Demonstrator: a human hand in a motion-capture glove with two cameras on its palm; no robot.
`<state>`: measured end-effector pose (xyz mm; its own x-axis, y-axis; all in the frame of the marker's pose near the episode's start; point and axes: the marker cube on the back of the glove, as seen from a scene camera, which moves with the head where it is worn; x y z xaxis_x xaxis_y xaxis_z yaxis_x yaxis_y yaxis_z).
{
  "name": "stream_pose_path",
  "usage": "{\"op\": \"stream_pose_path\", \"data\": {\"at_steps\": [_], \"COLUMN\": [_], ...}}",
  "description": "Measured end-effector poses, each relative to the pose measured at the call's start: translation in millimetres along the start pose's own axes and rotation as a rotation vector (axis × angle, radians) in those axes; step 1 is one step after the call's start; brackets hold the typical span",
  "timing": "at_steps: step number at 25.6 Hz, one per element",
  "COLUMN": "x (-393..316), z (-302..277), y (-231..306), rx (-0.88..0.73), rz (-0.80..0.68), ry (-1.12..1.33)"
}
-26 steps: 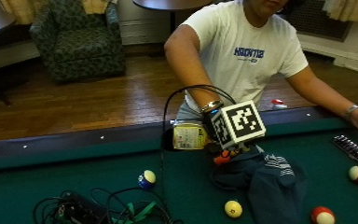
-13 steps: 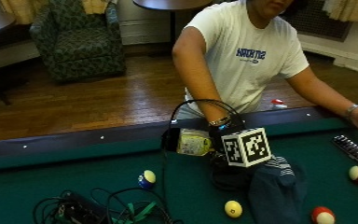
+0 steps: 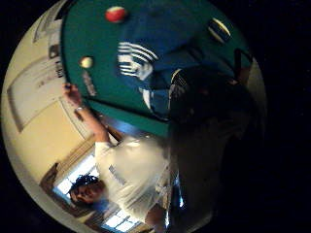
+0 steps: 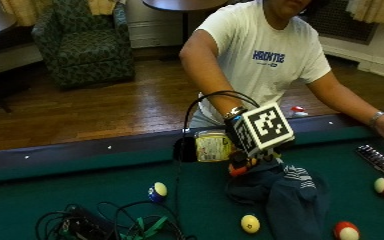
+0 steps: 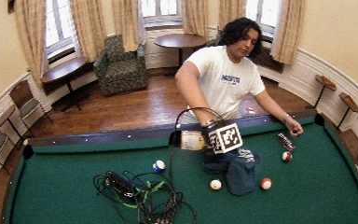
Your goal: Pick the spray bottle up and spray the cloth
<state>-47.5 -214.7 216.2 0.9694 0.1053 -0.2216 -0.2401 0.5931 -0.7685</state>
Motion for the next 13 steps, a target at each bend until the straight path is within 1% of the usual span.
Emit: {"op": "stream_pose_path", "data": {"at_steps": [7,13], "x": [-3,-10], "z": [-64,-78], "y": [28,48], "rx": [0.265,0.438], "rz": [-0.125,-0.309], "ry": [-0.257,-0.535]}}
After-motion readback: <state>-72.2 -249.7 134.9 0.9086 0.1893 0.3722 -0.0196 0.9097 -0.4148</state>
